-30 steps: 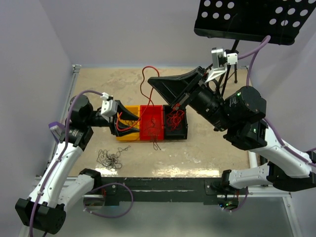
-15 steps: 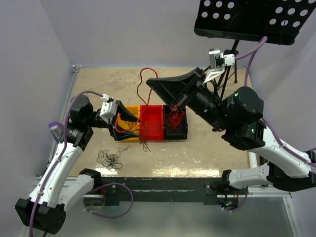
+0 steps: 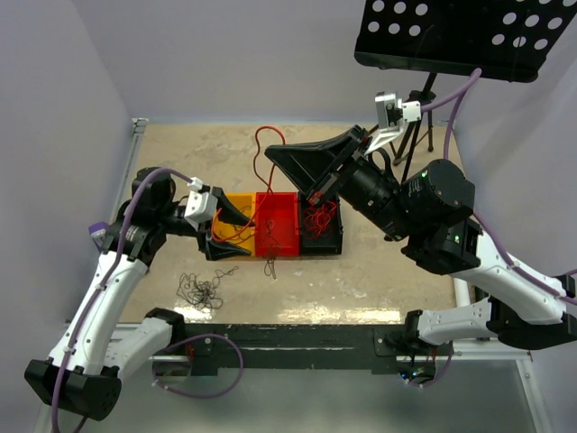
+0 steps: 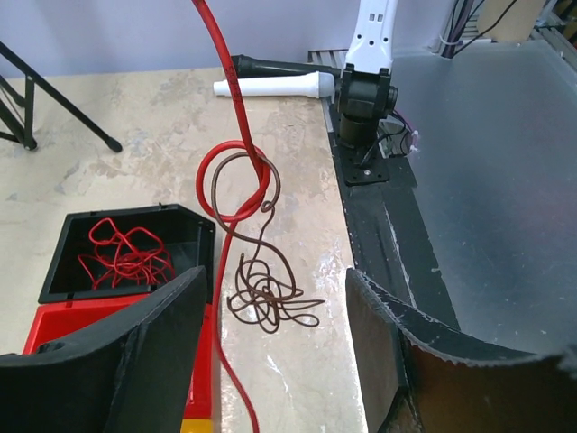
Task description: Untangle the cables
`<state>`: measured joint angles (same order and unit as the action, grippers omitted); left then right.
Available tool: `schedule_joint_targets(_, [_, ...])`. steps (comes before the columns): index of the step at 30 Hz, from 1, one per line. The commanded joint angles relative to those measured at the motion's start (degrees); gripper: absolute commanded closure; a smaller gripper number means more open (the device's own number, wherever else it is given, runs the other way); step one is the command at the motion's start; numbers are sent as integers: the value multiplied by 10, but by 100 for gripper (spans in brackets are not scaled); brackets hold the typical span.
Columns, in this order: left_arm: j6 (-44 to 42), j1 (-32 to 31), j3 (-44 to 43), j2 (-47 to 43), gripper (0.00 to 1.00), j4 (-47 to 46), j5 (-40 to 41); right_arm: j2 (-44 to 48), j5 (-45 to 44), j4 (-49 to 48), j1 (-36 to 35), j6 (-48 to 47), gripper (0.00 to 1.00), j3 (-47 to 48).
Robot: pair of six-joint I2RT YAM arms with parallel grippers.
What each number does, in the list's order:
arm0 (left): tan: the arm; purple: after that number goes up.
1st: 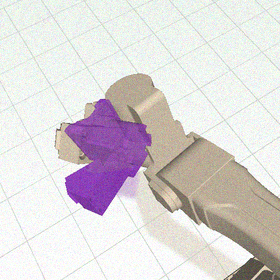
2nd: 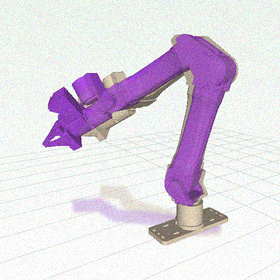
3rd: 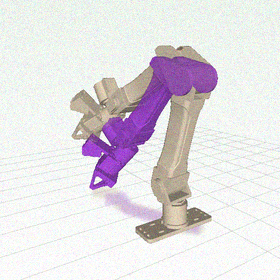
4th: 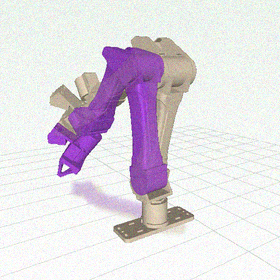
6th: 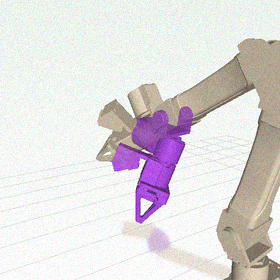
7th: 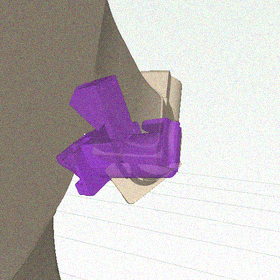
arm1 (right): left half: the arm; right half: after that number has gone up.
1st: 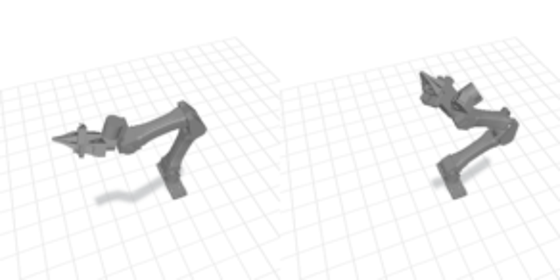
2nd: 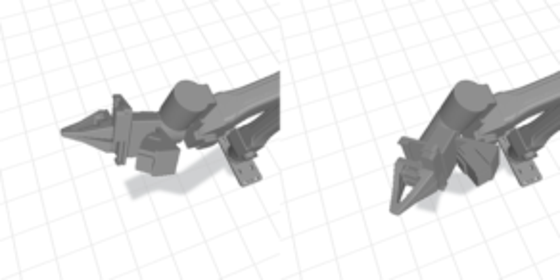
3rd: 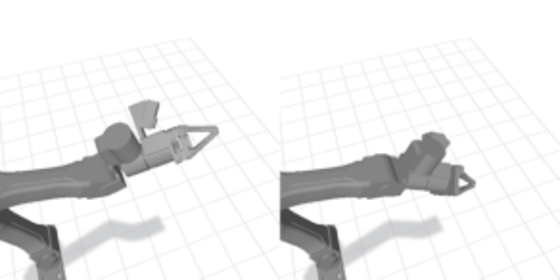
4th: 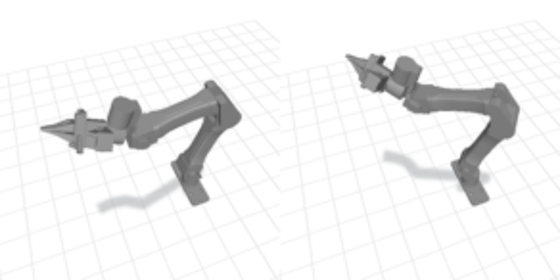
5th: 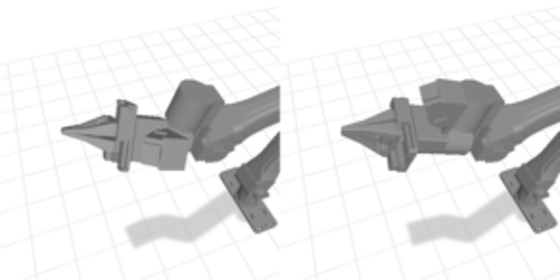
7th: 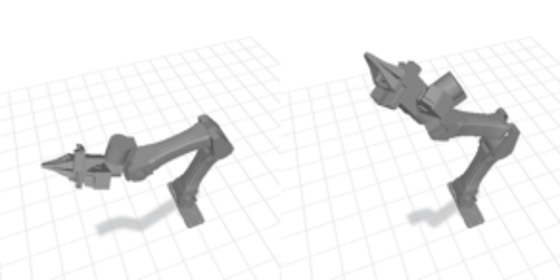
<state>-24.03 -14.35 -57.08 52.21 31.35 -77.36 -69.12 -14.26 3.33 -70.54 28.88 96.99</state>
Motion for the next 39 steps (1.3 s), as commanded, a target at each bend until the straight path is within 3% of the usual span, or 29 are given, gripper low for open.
schedule_joint_targets(1, [-69, -2, -26, 13, 32, 60, -10, -2, -7, -17, -1, -9, 100, -3])
schedule_joint_targets(8, [60, -2, 18, -3, 31, -90, 1, -5, -5, -23, -1, -10, 100, -4])
schedule_joint_targets(10, [92, -2, 26, -5, 36, -121, -1, -7, -5, -24, -2, -10, 100, -4])
schedule_joint_targets(12, [101, -2, 29, -3, 47, -127, -2, -7, -6, -25, -2, -10, 100, -5])
schedule_joint_targets(16, [65, -2, 22, -5, 82, -97, 17, -6, -9, -18, -1, -14, 100, -2])
schedule_joint_targets(17, [45, -2, 20, -5, 87, -82, 20, -4, -12, -15, -1, -15, 100, 0])
schedule_joint_targets(26, [-49, -2, 5, -8, 93, 7, 66, 15, -36, 25, -1, -30, 100, 15])
schedule_joint_targets(34, [-164, -2, -11, -26, 95, 127, 102, 36, -140, 92, -1, -88, 100, 66])
schedule_joint_targets(39, [-172, -2, -25, -49, 95, 161, 104, 42, -211, 120, -1, -117, 100, 88])
